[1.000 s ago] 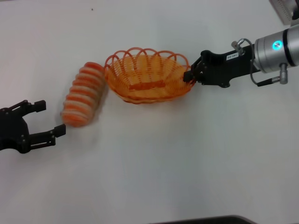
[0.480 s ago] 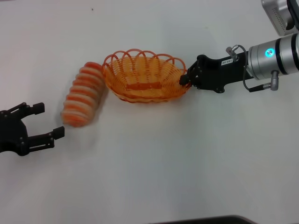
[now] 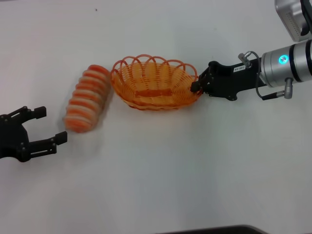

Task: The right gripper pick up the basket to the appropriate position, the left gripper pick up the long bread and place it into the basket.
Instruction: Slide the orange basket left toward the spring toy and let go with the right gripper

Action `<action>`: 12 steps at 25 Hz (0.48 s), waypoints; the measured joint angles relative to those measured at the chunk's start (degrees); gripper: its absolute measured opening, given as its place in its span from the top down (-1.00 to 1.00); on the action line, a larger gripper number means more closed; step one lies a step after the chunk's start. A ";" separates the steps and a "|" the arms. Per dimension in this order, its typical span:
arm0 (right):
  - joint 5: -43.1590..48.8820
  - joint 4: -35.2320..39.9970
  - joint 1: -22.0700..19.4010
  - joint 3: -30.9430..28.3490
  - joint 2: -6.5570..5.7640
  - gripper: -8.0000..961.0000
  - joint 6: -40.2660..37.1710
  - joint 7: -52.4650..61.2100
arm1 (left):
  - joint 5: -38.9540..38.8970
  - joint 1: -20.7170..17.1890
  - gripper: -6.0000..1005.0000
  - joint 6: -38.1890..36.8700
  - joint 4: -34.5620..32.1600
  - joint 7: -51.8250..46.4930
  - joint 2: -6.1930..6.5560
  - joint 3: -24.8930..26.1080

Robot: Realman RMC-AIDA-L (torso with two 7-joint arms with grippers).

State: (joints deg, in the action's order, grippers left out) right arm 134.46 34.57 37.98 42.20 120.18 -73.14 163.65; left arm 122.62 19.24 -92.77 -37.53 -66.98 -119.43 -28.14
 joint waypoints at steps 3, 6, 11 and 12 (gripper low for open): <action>-0.06 -0.55 -0.31 0.06 -0.09 0.82 0.46 -0.01 | 0.02 -0.03 -0.76 0.04 0.00 0.04 0.03 0.01; -0.06 -0.90 -0.43 0.08 -0.23 0.81 0.72 0.16 | 0.23 0.05 -0.75 0.05 0.00 0.07 -0.01 0.01; -0.07 -1.13 -0.22 0.20 -0.37 0.66 0.33 0.00 | 0.34 0.21 -0.75 0.25 0.01 0.13 0.00 0.00; -0.08 -1.14 -0.21 0.35 -0.40 0.62 0.21 -0.10 | 0.34 0.22 -0.75 0.25 0.00 0.15 -0.01 -0.01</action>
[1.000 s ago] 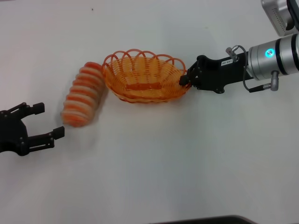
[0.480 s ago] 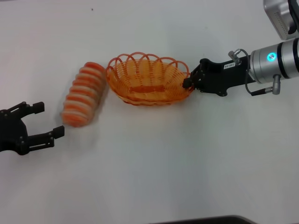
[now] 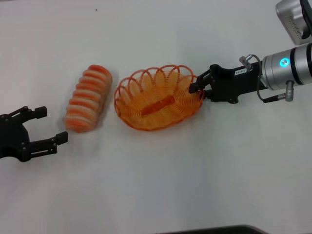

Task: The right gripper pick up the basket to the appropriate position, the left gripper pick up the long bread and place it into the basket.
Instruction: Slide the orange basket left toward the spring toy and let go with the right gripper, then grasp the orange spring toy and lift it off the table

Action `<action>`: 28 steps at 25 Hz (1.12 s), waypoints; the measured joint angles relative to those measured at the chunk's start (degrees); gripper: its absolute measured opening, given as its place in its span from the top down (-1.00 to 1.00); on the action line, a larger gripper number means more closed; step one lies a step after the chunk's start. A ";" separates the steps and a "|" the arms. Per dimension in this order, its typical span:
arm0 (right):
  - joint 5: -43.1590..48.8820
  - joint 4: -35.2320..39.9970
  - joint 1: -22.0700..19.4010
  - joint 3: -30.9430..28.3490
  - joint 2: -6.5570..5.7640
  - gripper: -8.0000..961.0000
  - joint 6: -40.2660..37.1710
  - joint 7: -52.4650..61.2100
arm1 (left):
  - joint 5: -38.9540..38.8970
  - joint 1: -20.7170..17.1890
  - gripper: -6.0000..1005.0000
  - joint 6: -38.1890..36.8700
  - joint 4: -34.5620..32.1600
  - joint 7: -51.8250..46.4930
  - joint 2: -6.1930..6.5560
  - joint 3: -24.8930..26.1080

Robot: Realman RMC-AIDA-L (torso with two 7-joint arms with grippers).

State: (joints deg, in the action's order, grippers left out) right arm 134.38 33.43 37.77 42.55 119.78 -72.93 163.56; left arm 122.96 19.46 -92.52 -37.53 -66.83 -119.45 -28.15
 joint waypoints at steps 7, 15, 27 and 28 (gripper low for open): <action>-0.88 0.50 -1.34 -0.16 -0.05 0.35 -1.60 -0.56 | -0.33 -0.02 -0.74 0.00 0.00 0.03 0.04 0.02; -7.07 7.32 -4.71 -0.17 -0.05 -0.23 -5.13 -4.64 | -0.35 -0.02 -0.74 -0.02 0.00 0.04 0.08 0.28; -24.81 17.54 -12.82 -1.72 -0.76 -0.35 -16.74 -39.35 | -0.36 0.63 -0.73 -0.74 1.24 -0.15 -0.07 2.48; -24.67 17.99 -13.53 -1.58 -0.45 -0.35 -17.54 -44.00 | -0.35 0.77 -0.73 -0.87 1.64 -0.09 -0.11 2.47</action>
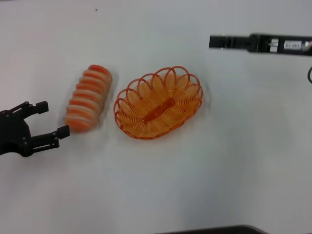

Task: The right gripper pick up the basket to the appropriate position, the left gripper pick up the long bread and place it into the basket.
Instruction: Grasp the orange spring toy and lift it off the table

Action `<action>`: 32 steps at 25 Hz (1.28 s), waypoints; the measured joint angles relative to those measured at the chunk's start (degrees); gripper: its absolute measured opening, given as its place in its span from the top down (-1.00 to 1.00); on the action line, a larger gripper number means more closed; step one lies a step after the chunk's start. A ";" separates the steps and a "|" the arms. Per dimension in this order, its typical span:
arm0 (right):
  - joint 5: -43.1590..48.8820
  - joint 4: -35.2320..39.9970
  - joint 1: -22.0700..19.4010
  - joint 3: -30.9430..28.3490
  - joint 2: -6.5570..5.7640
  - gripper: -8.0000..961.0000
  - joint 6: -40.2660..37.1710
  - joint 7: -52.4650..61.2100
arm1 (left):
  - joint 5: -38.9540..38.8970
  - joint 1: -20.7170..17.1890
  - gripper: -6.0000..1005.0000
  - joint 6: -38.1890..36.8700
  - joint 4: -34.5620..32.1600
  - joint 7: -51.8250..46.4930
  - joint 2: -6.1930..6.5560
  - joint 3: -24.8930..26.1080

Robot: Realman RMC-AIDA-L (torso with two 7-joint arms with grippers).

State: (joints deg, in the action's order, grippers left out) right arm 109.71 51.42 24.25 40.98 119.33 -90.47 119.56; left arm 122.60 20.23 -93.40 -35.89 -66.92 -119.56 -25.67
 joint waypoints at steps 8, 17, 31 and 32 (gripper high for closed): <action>0.10 -2.77 -6.04 -0.80 0.24 -0.36 -4.66 -35.32 | -0.99 -0.35 -0.72 -2.17 1.20 0.30 -0.44 0.01; 3.11 -7.30 -10.35 -3.49 0.14 -0.49 -5.53 -57.82 | -1.02 -0.53 -0.72 -1.39 2.64 -0.09 -0.59 -0.12; 5.71 -10.82 -9.53 -3.35 0.28 -0.95 -2.31 -64.52 | -1.14 1.68 -0.71 0.23 2.12 -14.59 0.32 1.19; 5.71 -10.93 -9.44 -3.36 0.30 -0.95 -2.28 -64.52 | -0.92 2.18 -0.71 0.39 1.71 -17.11 0.59 0.70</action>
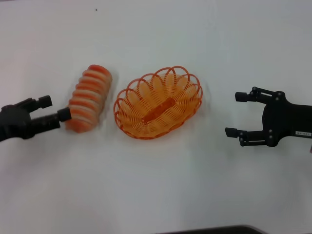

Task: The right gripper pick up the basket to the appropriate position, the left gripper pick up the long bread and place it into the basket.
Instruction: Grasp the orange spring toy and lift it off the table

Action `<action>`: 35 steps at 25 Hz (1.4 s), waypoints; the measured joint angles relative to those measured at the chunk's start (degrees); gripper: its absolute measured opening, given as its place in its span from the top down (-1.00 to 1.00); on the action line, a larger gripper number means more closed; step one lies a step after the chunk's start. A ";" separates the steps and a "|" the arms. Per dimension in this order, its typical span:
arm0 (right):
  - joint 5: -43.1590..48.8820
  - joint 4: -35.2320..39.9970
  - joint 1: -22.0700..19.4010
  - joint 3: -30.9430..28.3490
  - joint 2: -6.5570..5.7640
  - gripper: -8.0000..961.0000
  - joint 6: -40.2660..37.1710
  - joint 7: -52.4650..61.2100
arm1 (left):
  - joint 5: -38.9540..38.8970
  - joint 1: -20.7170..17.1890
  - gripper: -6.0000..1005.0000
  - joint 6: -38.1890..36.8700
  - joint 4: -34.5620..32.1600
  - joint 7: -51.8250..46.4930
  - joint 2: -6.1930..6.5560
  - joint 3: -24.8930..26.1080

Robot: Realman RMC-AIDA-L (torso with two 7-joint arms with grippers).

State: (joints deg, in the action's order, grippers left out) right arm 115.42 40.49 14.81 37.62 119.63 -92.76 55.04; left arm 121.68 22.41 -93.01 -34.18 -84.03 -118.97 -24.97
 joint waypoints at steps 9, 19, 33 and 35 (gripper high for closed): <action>0.03 -1.13 1.06 0.10 0.14 -0.94 -0.68 0.41 | 4.67 3.52 -0.70 1.33 -18.36 -26.25 -1.00 -9.74; 0.08 -0.62 0.99 0.17 0.06 -0.94 -2.31 0.26 | 20.22 7.40 -0.69 11.30 -34.00 -54.24 -5.05 -29.04; 0.46 -0.41 0.36 0.10 -0.11 -0.94 -3.57 0.10 | 27.22 9.80 -0.68 17.90 -36.63 -68.35 -5.16 -47.24; 0.53 -0.41 0.37 0.14 -0.11 -0.94 -3.55 0.06 | 27.44 10.04 -0.68 18.18 -35.95 -68.47 -5.19 -47.47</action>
State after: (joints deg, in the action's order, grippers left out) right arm 115.95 40.08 15.18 37.77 119.53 -96.30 55.10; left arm 149.12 32.45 -74.83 -70.13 -152.50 -124.15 -72.44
